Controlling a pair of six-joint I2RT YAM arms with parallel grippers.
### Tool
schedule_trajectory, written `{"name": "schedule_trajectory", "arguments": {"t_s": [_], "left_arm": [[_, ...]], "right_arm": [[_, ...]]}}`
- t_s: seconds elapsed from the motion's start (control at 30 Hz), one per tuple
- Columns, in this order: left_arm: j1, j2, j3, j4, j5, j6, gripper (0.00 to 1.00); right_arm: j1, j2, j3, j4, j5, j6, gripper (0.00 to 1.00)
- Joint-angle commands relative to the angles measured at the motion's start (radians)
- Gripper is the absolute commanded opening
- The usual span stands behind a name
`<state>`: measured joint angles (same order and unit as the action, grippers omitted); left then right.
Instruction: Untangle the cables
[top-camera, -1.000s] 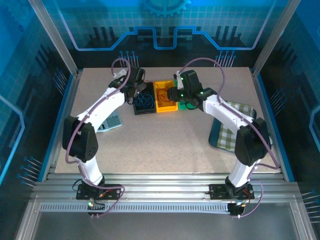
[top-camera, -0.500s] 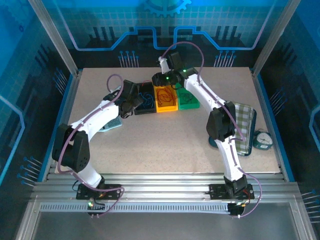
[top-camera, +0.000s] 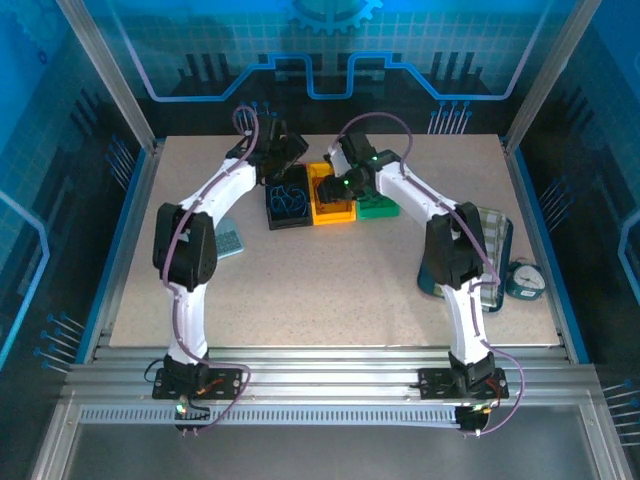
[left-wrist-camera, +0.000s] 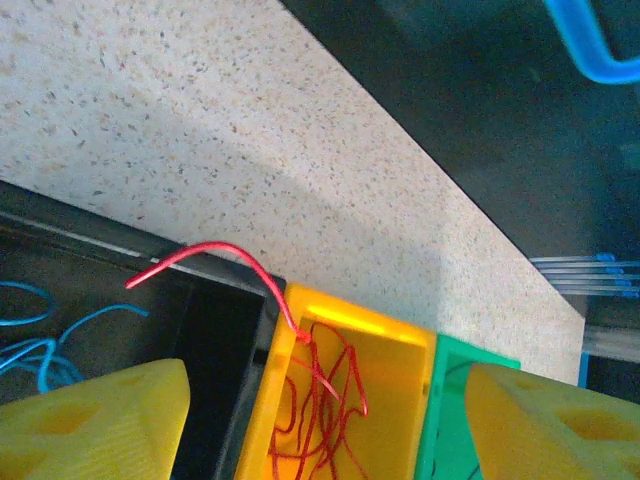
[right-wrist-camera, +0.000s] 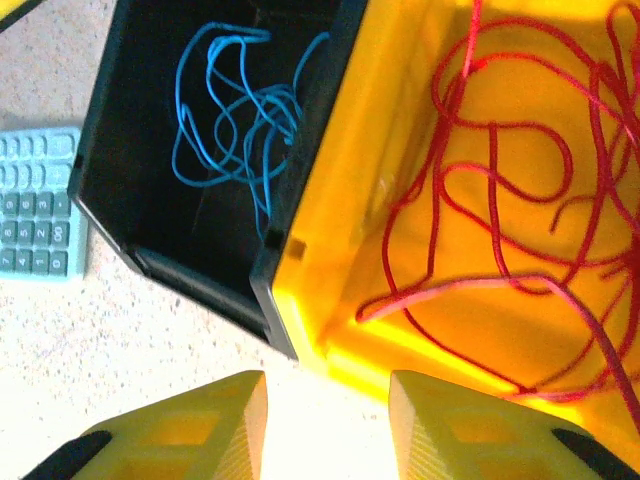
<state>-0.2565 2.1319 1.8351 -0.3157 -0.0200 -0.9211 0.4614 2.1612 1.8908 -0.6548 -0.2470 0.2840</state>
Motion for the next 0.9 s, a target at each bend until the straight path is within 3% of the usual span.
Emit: {"name": "schedule_trajectory", "arguments": {"t_s": [0.0, 0.43, 0.63, 0.87], "left_arm": [[0.009, 0.063, 0.09, -0.057, 0.048, -0.094, 0.73], [0.011, 0.204, 0.205, -0.097, 0.069, -0.254, 0.65], [0.011, 0.24, 0.271, -0.166, 0.058, -0.264, 0.55], [0.011, 0.24, 0.272, -0.163, 0.066, -0.278, 0.36]], "right_arm": [[-0.033, -0.098, -0.071, 0.068, 0.001, 0.028, 0.37], [-0.044, -0.136, -0.178, 0.166, 0.056, 0.068, 0.35], [-0.053, -0.141, -0.185, 0.18, 0.077, 0.07, 0.35], [-0.063, -0.143, -0.194, 0.198, 0.079, 0.083, 0.34]]}}
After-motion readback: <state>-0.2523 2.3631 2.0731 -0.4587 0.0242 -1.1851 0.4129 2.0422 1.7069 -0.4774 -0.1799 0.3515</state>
